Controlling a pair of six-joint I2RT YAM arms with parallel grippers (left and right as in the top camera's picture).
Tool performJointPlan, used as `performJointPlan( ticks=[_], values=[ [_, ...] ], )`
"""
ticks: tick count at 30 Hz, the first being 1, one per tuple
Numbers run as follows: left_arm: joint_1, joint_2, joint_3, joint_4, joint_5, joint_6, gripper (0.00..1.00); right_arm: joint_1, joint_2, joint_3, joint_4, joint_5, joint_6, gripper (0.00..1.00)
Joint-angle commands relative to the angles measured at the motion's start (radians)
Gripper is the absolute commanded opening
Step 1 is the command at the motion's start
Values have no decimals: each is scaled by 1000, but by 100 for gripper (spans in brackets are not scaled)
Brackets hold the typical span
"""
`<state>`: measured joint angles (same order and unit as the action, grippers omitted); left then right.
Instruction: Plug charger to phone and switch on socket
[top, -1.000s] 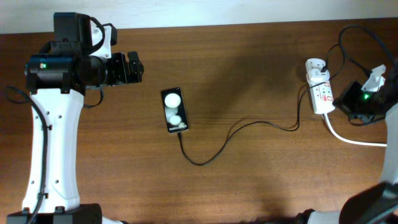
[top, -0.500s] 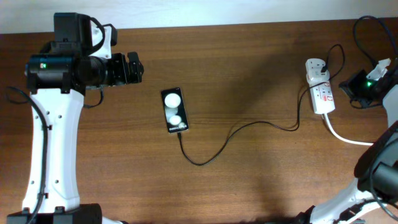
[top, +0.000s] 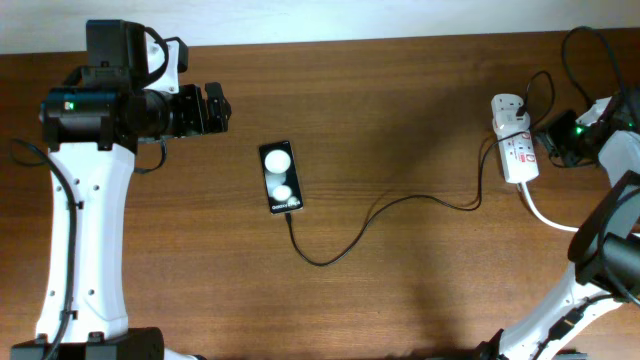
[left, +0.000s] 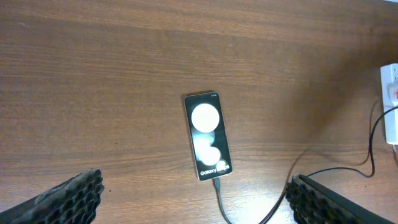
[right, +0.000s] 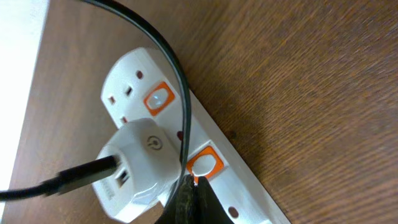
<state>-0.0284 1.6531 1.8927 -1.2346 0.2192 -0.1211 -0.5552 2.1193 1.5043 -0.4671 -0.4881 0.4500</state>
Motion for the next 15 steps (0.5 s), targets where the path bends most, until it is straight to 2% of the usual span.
performJointPlan(
  ticks=[1, 10, 15],
  values=[
    [-1, -10, 4, 3, -6, 2, 99, 17, 48, 39, 6, 13, 16, 4],
    [-1, -10, 4, 3, -6, 2, 99, 65, 103, 41, 67, 51, 39, 4],
    [-1, -10, 4, 3, -6, 2, 99, 66, 103, 40, -11, 51, 38, 4]
  ],
)
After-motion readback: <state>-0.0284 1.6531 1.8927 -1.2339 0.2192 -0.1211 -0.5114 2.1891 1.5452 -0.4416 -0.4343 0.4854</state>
